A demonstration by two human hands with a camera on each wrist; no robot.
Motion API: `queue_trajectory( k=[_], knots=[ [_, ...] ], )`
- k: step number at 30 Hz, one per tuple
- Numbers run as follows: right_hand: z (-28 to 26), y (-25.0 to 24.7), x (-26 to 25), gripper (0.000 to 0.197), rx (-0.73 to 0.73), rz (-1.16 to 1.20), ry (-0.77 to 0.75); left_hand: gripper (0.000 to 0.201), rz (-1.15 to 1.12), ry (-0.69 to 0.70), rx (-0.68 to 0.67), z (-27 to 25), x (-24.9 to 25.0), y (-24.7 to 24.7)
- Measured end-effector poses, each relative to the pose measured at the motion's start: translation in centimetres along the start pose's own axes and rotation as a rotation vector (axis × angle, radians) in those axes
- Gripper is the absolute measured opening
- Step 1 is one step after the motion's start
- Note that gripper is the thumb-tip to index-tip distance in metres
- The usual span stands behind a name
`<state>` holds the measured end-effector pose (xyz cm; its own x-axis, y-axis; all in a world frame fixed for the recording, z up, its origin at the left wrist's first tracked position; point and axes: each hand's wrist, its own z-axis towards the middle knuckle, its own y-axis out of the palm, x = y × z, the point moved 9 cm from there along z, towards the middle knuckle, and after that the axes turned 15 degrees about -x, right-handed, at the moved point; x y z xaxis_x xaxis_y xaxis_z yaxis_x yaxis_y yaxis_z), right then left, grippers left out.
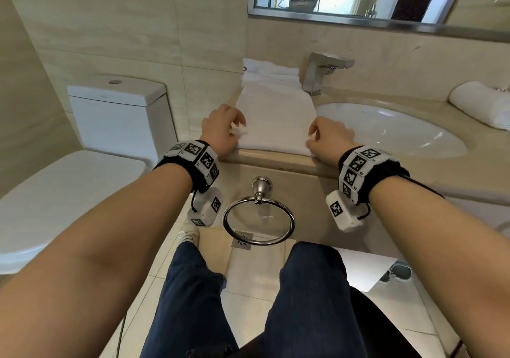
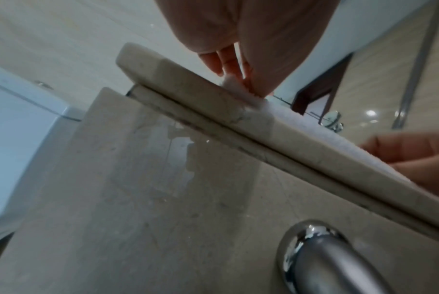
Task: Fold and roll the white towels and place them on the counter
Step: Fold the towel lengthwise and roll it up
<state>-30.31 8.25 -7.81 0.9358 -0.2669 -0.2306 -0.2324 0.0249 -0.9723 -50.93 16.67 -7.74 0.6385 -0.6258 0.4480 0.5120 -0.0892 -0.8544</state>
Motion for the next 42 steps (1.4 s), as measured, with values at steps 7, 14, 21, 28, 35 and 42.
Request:
queue_trajectory(
  k=[7, 14, 21, 28, 35, 42],
  knots=[
    [-1.1, -0.2, -2.3, 0.021, 0.120, -0.263, -0.129, 0.021, 0.226, 0.012, -0.018, -0.4, 1.4, 0.4],
    [-1.9, 0.4, -2.6, 0.026, 0.121, -0.306, -0.152, 0.043, 0.177, 0.200, 0.036, -2.4, 2.1, 1.0],
    [-4.5, 1.3, -3.4, 0.057, 0.229, -0.359, -0.363, 0.044, 0.156, 0.249, 0.023, -2.6, 2.3, 1.5],
    [-5.3, 1.3, -3.2, 0.038, 0.126, -0.294, -0.561, 0.018, 0.072, 0.220, -0.132, -1.7, 2.1, 2.4],
    [-4.5, 0.6, -2.2, 0.043, 0.163, -0.140, -0.510, 0.013, -0.384, 0.053, -0.071, -1.1, -0.2, 1.2],
    [-2.3, 0.6, 0.6, 0.019, 0.019, 0.229, -0.250, 0.025, -0.435, -0.054, -0.108, -0.2, -1.2, 1.5]
  ],
)
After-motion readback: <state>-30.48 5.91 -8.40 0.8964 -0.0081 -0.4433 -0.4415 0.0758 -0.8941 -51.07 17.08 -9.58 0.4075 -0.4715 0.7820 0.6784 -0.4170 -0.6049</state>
